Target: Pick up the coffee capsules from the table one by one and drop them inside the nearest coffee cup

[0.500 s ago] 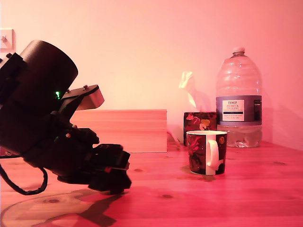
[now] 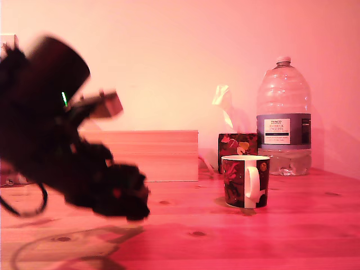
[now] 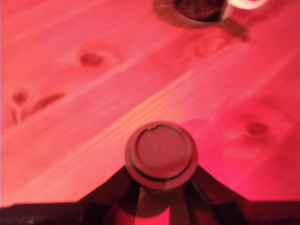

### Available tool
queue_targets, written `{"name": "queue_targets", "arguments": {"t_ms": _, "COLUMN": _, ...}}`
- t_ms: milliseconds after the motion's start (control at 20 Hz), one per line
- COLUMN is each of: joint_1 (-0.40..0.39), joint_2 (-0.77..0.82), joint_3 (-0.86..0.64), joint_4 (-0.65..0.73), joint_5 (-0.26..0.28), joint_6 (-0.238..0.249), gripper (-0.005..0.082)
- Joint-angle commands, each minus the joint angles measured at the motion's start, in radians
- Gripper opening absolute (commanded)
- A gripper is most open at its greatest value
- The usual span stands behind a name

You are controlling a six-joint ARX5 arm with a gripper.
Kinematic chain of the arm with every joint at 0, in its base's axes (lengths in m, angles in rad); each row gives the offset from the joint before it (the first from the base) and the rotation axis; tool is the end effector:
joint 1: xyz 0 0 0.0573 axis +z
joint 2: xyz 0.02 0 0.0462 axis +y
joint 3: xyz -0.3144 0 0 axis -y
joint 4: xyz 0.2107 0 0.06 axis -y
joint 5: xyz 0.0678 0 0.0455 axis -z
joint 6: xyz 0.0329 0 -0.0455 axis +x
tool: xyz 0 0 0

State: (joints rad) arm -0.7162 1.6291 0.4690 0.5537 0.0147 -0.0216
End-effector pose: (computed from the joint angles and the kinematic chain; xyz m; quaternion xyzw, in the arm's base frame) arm 0.1959 -0.1712 0.1908 0.0930 0.2841 -0.3380 0.8924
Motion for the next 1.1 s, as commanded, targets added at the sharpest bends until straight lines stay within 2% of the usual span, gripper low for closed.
{"name": "queue_targets", "arguments": {"t_ms": 0, "joint_1": 0.002, "joint_2": -0.048, "joint_3": -0.003, "joint_4": -0.033, "joint_5": 0.031, "joint_6": 0.023, "gripper": 0.0058}}
{"name": "queue_targets", "arguments": {"t_ms": 250, "joint_1": 0.002, "joint_2": -0.212, "joint_3": 0.019, "joint_4": -0.180, "joint_5": 0.128, "joint_6": 0.022, "gripper": 0.0058}}
{"name": "queue_targets", "arguments": {"t_ms": 450, "joint_1": 0.002, "joint_2": -0.300, "joint_3": 0.134, "joint_4": -0.381, "joint_5": 0.148, "joint_6": 0.022, "gripper": 0.0058}}
{"name": "queue_targets", "arguments": {"t_ms": 600, "joint_1": 0.002, "joint_2": -0.306, "joint_3": 0.252, "joint_4": -0.513, "joint_5": 0.158, "joint_6": 0.022, "gripper": 0.0058}}
{"name": "queue_targets", "arguments": {"t_ms": 800, "joint_1": 0.003, "joint_2": -0.306, "joint_3": 0.331, "joint_4": -0.555, "joint_5": 0.158, "joint_6": 0.021, "gripper": 0.0058}}
{"name": "queue_targets", "arguments": {"t_ms": 1050, "joint_1": 0.003, "joint_2": -0.306, "joint_3": 0.336, "joint_4": -0.563, "joint_5": 0.158, "joint_6": 0.022, "gripper": 0.0058}}
